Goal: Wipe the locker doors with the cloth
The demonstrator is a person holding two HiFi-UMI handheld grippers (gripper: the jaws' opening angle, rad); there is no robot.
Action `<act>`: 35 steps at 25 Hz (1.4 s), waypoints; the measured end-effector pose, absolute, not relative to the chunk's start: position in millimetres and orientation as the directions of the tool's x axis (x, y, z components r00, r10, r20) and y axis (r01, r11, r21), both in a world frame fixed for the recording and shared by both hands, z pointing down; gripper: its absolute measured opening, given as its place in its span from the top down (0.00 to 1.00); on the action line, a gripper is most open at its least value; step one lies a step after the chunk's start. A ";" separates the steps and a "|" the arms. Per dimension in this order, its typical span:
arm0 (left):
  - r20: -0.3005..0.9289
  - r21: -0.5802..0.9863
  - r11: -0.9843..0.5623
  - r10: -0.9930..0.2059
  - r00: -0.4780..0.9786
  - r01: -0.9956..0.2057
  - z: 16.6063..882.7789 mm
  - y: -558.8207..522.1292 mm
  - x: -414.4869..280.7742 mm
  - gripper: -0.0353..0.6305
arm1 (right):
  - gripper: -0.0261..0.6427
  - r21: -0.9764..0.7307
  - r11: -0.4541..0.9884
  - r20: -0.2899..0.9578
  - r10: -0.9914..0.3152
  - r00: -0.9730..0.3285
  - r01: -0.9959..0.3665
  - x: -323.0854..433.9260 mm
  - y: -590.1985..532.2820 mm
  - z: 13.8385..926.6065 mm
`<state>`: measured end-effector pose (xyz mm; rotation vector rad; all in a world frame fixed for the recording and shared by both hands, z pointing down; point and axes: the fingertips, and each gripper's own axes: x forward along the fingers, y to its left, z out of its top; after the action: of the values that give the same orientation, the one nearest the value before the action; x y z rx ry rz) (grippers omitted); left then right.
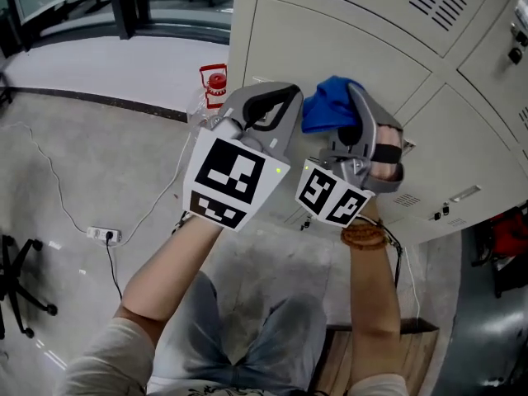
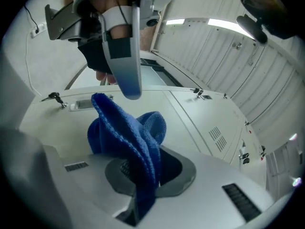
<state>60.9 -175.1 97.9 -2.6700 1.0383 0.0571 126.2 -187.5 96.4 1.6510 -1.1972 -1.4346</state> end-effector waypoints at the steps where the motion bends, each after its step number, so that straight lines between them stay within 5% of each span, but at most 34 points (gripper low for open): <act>1: -0.119 -0.236 -0.706 -0.660 0.741 -0.667 108.9 -176.3 58.5 0.94 | 0.92 0.900 -0.373 -0.386 -0.922 -0.015 -0.227 121.6 -189.3 109.0; 4: -0.091 -0.220 -0.706 -0.672 0.735 -0.673 130.1 -182.3 49.9 0.94 | 0.92 0.900 -0.335 -0.353 -0.935 -0.016 -0.279 115.5 -192.6 125.5; 7: -0.104 -0.169 -0.708 -0.679 0.727 -0.685 133.9 -182.9 39.3 0.94 | 0.92 0.841 -0.225 -0.272 -0.962 -0.025 -0.491 116.2 -184.5 118.7; 15: -0.154 -0.089 -0.739 -0.653 0.742 -0.668 156.9 -152.2 41.4 0.94 | 0.92 0.370 0.060 -0.183 -0.973 -0.137 -0.927 131.5 -120.2 143.8; 21: -0.127 -0.013 -0.753 -0.651 0.748 -0.658 214.2 -135.4 43.6 0.94 | 0.92 0.109 0.123 -0.134 -0.981 -0.137 -0.986 157.2 -88.3 206.4; 35: -0.080 -0.048 -0.772 -0.629 0.773 -0.633 235.3 -124.0 51.3 0.94 | 0.92 0.109 0.169 -0.154 -0.971 -0.184 -0.980 137.6 -85.1 214.1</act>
<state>51.3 -124.0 235.3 -2.8898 1.0300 0.0909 137.6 -85.1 214.1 2.0369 -2.4386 -0.2923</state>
